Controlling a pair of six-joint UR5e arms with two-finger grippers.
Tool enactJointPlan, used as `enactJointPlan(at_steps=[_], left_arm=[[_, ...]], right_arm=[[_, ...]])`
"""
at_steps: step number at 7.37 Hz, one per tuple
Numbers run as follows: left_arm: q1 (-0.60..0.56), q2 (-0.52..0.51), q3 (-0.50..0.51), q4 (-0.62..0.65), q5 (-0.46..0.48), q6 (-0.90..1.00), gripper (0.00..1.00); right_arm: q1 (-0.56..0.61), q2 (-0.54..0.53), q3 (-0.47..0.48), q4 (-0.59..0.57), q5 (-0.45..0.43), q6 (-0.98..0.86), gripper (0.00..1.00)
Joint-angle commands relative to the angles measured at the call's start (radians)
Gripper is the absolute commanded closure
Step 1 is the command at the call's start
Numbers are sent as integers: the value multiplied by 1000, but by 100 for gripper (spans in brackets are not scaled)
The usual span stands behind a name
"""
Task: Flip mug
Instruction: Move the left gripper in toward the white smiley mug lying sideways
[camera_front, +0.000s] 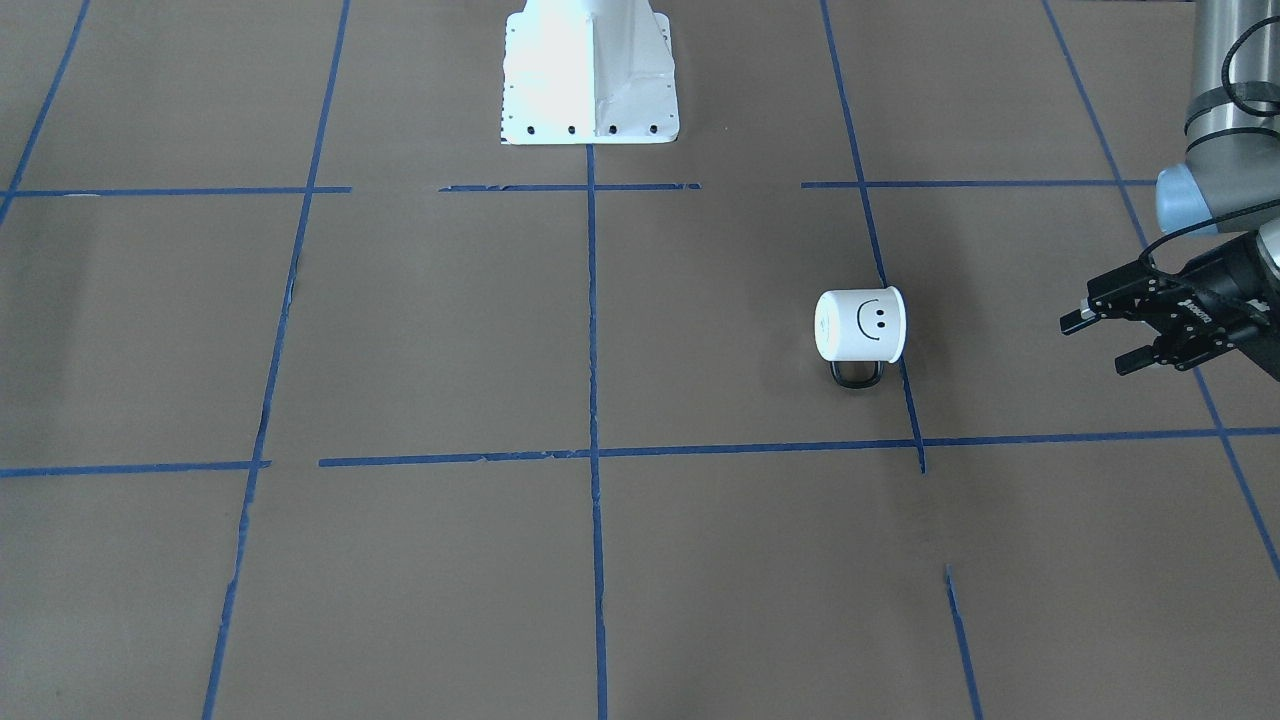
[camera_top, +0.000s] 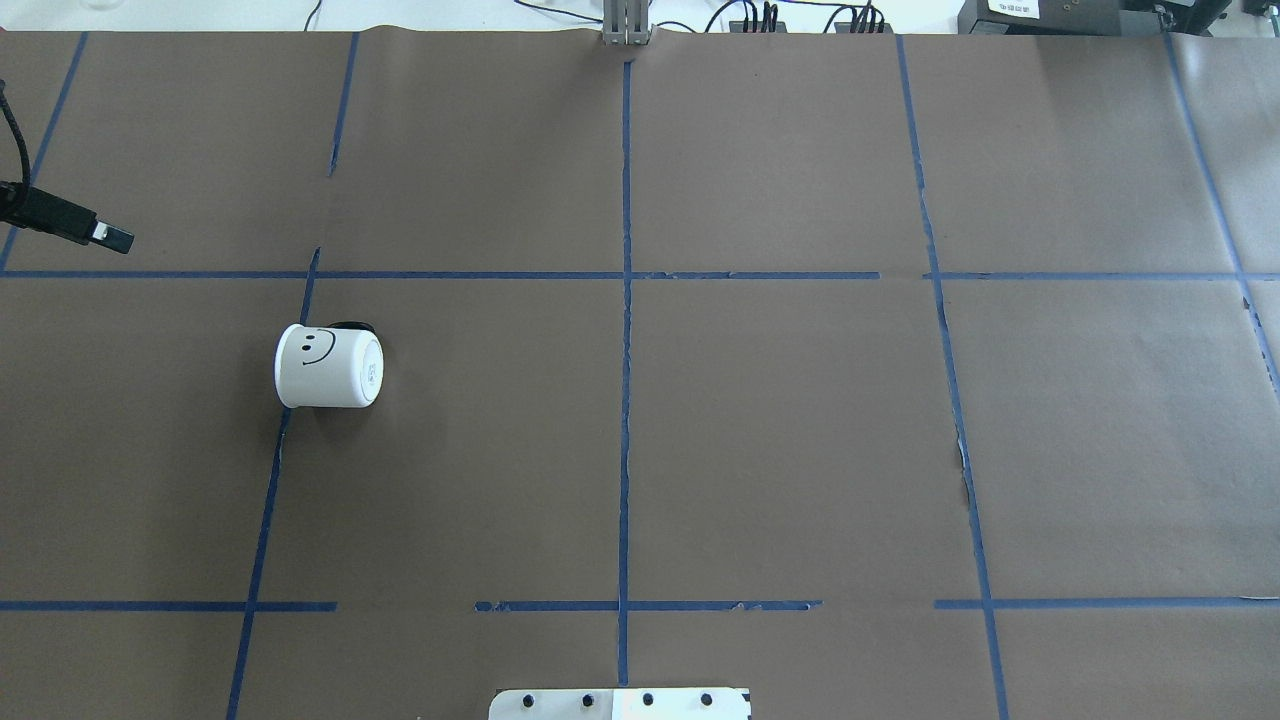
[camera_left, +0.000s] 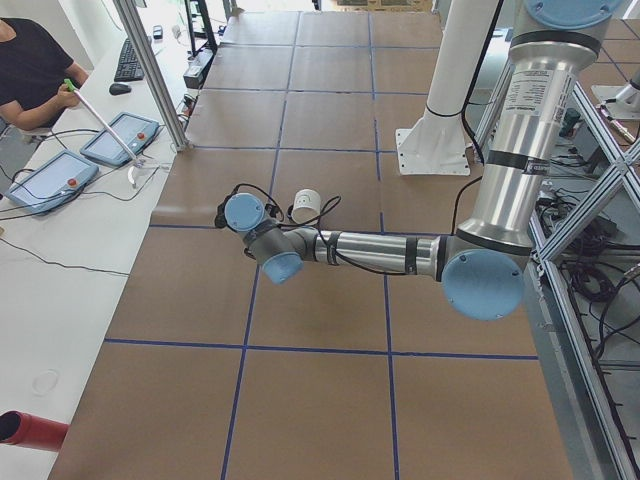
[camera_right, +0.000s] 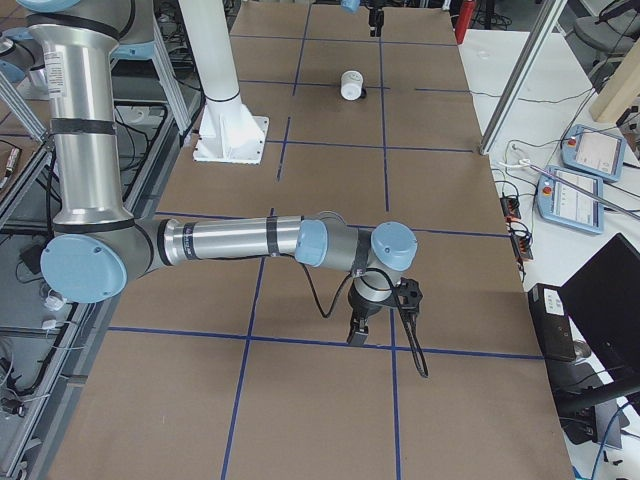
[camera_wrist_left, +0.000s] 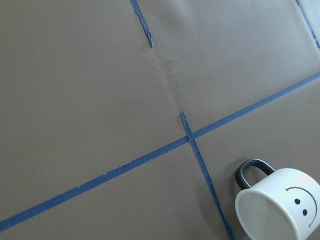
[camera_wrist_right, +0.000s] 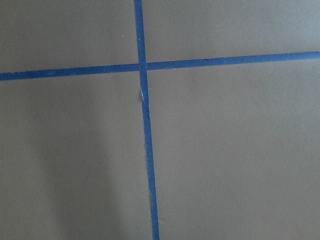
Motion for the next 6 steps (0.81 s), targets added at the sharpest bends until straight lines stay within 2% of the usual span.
enactJointPlan(at_steps=[1, 2, 4, 6], left_arm=[[2, 0, 2, -38, -20, -56, 0], [2, 5, 13, -129, -22, -126, 0], [14, 8, 98, -403, -13, -328, 0], [30, 10, 106, -480, -3, -400, 0]], right_arm=[[0, 0, 0, 0, 0, 0, 0], [0, 0, 0, 0, 0, 0, 0], [0, 0, 0, 0, 0, 0, 0], [0, 0, 0, 0, 0, 0, 0]])
